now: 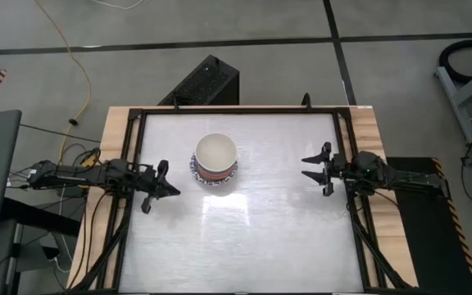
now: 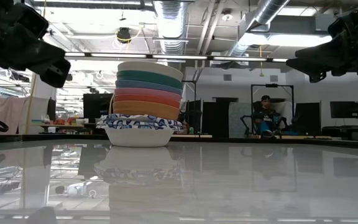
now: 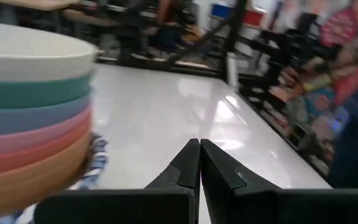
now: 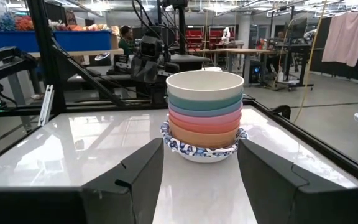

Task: Nest bowls inside each other
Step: Return to Home Position

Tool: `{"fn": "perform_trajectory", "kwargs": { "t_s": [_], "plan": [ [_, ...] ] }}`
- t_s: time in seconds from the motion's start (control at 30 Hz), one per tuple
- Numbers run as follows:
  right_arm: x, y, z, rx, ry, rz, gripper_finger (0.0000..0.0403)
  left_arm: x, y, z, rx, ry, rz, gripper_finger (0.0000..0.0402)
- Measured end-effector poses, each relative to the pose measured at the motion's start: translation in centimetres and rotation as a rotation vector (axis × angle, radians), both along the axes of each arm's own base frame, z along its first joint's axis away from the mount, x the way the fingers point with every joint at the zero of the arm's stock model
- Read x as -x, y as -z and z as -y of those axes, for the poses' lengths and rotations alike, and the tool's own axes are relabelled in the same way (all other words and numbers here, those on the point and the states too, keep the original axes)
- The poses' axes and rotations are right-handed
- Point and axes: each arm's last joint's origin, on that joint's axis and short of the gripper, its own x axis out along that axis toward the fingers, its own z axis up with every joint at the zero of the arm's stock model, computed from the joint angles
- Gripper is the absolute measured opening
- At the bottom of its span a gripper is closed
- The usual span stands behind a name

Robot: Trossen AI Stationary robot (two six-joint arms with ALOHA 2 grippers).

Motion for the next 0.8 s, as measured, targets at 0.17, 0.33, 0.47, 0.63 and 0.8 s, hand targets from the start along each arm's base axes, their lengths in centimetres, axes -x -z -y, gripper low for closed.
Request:
{"fn": "perform_trajectory", "kwargs": {
  "t_s": [0.17,0.33,0.47,0.63,0.8],
  "plan": [
    [0.0,0.0,0.0,0.000,0.000,-0.001,0.0228,-0.1,-0.1,-0.5,0.042,-0.189,0.007,0.0000],
    [0.0,0.0,0.0,0.000,0.000,-0.002,0.0228,-0.1,-0.1,-0.7,0.037,-0.234,0.010,0.0000],
    [0.0,0.0,0.0,0.000,0.000,-0.003,0.0228,-0.1,-0.1,-0.7,0.073,-0.244,0.006,0.0000],
    [0.0,0.0,0.0,-0.001,0.000,-0.003,0.0228,-0.1,0.5,-0.7,0.090,-0.254,-0.067,0.0000],
    [0.0,0.0,0.0,-0.001,0.000,-0.004,0.0228,-0.1,1.0,-0.7,0.083,-0.246,-0.112,0.0000]
  ]
}}
